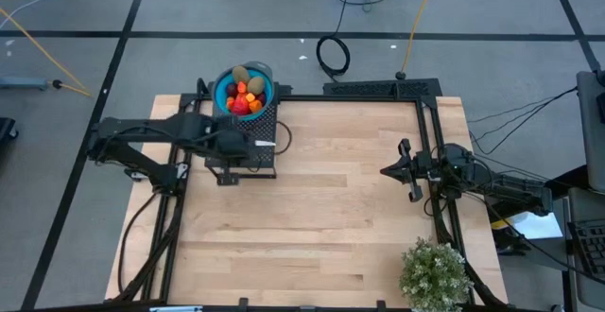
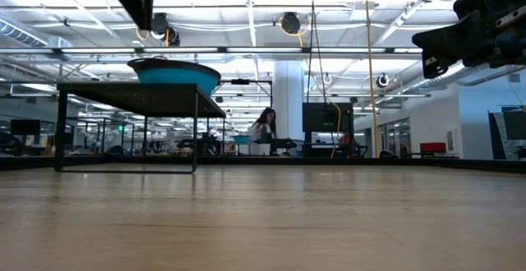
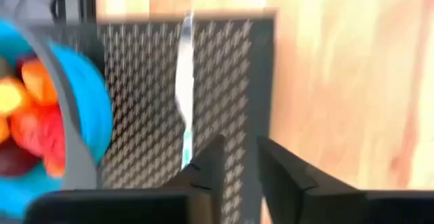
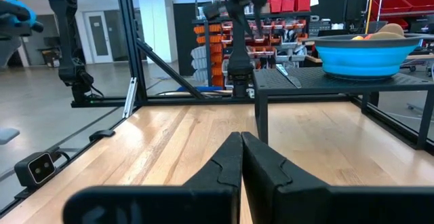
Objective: Pick & Place Fruit
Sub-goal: Return to Home Position
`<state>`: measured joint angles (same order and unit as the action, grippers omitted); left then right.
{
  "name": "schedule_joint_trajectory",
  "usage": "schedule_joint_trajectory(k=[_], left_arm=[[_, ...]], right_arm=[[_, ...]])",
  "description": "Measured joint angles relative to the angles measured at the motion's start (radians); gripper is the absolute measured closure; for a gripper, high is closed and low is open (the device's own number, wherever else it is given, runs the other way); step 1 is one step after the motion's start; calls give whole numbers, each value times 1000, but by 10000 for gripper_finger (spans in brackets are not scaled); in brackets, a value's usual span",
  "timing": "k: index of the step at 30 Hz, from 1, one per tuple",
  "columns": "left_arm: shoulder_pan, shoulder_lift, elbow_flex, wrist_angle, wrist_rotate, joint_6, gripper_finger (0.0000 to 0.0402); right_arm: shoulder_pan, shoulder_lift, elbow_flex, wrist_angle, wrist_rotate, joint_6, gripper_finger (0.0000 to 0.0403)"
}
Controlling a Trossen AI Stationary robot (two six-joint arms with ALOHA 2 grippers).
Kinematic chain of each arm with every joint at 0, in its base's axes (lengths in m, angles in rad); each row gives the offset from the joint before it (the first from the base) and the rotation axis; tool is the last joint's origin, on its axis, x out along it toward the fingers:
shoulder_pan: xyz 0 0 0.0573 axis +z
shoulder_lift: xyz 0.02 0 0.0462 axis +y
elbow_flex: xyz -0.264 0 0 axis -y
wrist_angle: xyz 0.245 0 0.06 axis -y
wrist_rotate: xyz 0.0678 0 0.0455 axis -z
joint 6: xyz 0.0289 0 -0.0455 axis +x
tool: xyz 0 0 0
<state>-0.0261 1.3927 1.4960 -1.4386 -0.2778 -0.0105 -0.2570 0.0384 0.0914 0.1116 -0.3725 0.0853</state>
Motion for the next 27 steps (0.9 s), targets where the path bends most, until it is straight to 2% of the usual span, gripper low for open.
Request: schedule_joint_trajectory(k=[5,9,14,20,27], left_arm=[[-50,-90,-3,40,16,-32,392],[-87,-193,-64,151,22,-57,389],[-144,-337,-229,309,62,-97,398],[-212,-494,-420,451,43,-159,399],[-280,-683,-619,650,6,-159,398]], right_arm=[[0,0,0,-10,0,0,403],[0,0,0,-12,0,0,403],[0,0,0,-12,0,0,403],[0,0,0,-12,0,0,403],[0,0,0,-12,0,0,403]])
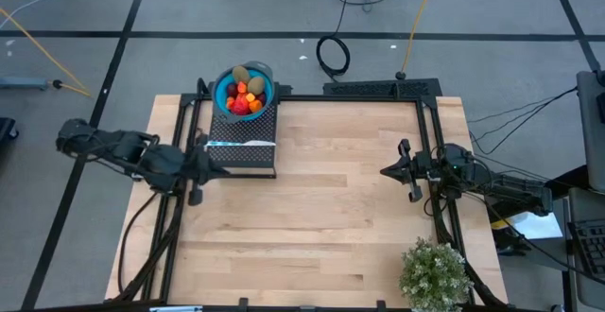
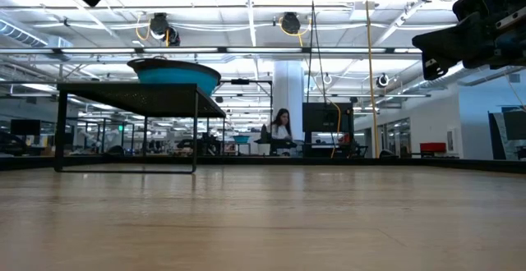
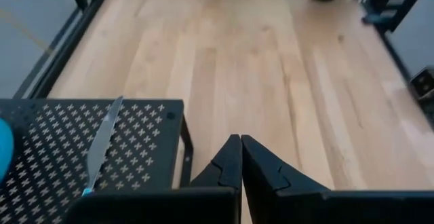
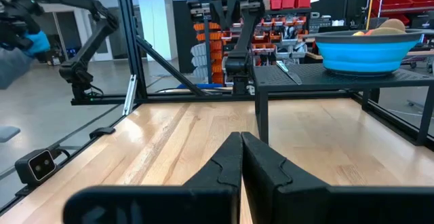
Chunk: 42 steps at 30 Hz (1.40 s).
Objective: Pick & Place Fruit
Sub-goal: Return to Home Position
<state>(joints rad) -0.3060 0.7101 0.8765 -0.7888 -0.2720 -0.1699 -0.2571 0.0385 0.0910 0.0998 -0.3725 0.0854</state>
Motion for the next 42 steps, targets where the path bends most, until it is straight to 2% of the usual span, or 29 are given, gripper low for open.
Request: schedule_joint_trajectory(k=[9,20,25,31,34,36,40,42], left_arm=[[-82,-209,-178,135,-75,10,399],[-138,-394,-388,323,-79,87,396],[-147,-460,-462,340,-79,73,399],[-147,-530,-533,378,-101,93,396],[-147,-561,-559,376,-101,98,400],[-147,-582,-573,376,-101,98,397],[-147,-625,-605,376,-101,112,399],[-147,-642,-614,380,-101,112,400]], right_arm=[[0,0,0,-5,0,0,403],[0,0,0,-25,2,0,403],[0,0,1,-37,9,0,403],[0,0,0,-25,191,19,403],[0,0,0,-9,236,48,403],[1,0,0,-11,233,71,403],[3,0,0,-34,157,57,403],[2,0,0,-46,161,54,403]])
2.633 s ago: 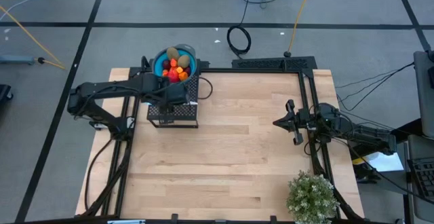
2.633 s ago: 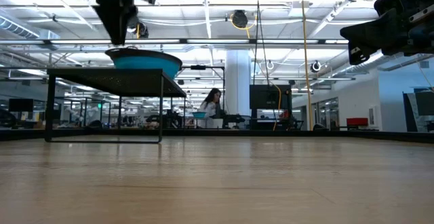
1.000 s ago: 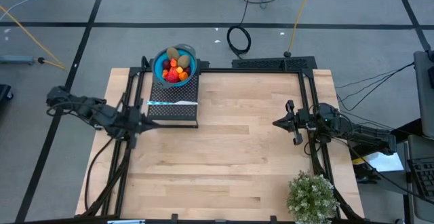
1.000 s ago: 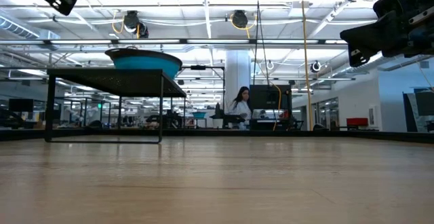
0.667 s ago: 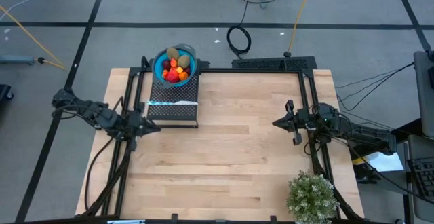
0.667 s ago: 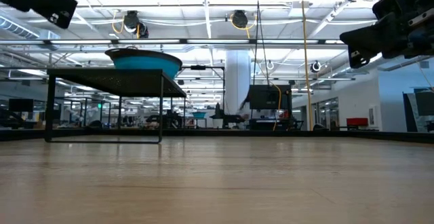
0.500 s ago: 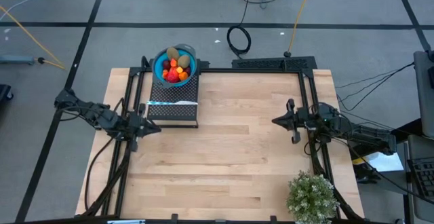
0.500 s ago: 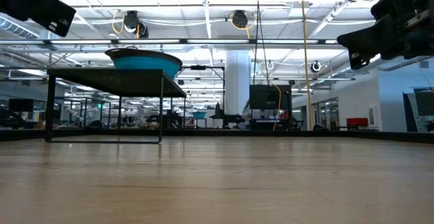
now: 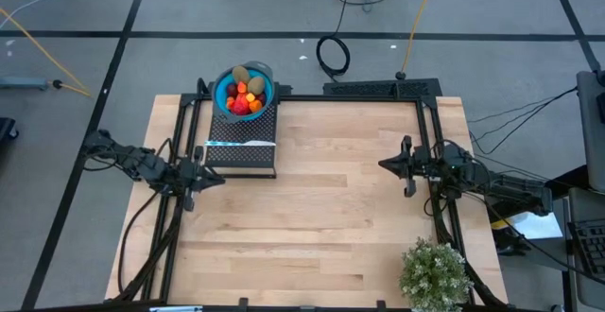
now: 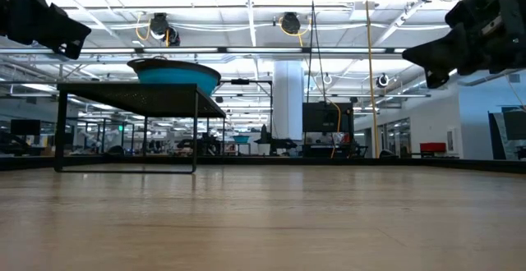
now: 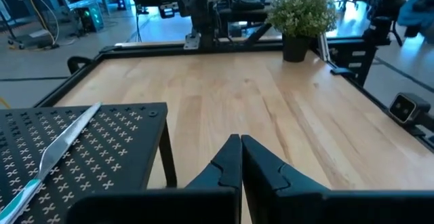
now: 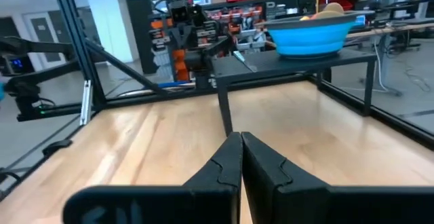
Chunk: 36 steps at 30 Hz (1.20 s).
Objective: Pick & Place Fruit
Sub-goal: Return to Home Position
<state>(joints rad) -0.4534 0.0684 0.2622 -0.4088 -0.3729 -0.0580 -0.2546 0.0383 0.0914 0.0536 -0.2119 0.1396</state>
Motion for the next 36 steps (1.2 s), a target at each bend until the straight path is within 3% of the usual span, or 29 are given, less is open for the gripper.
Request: schedule_joint_trajectory(k=[17,36], left_arm=[[0,-31,-146,193,-2,50,398],[0,-29,-199,313,26,103,396]], right_arm=[[-1,0,1,-24,2,-20,403],[-1,0,1,-26,-2,-29,403]])
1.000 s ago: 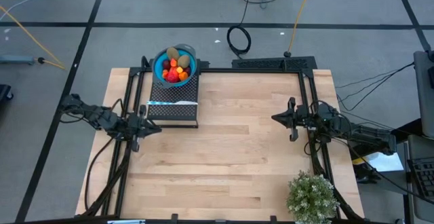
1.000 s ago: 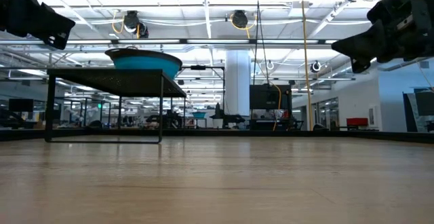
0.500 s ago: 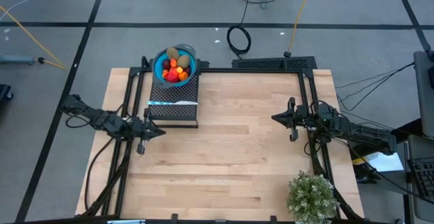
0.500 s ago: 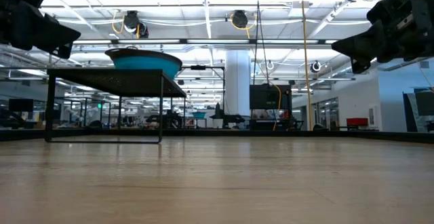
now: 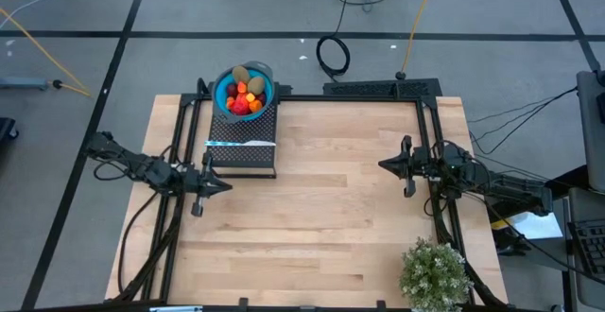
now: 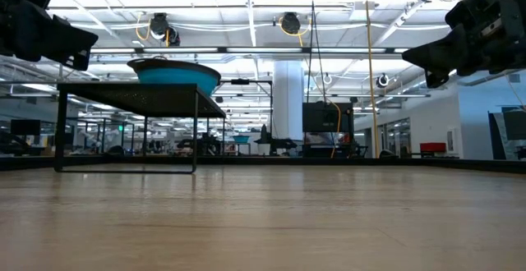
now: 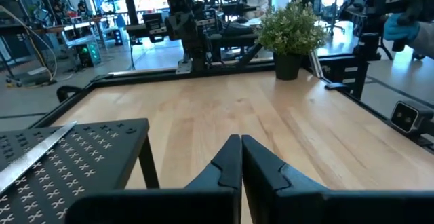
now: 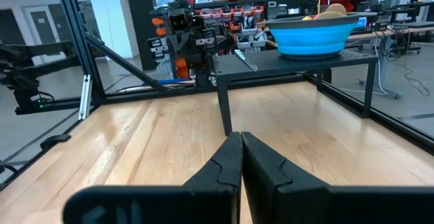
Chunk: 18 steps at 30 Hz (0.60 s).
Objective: Pick & Place Fruit
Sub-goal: Return to Home Position
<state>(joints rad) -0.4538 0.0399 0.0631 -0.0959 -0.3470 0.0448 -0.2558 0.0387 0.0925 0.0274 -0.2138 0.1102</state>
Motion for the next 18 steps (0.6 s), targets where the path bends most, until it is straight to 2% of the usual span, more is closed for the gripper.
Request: schedule_joint_trajectory(k=[14,18], left_arm=[[0,0,0,-2,1,-22,381],[0,0,0,-2,0,-5,380]], right_arm=[[0,0,-1,2,1,-2,403],[0,0,-1,5,2,-59,403]])
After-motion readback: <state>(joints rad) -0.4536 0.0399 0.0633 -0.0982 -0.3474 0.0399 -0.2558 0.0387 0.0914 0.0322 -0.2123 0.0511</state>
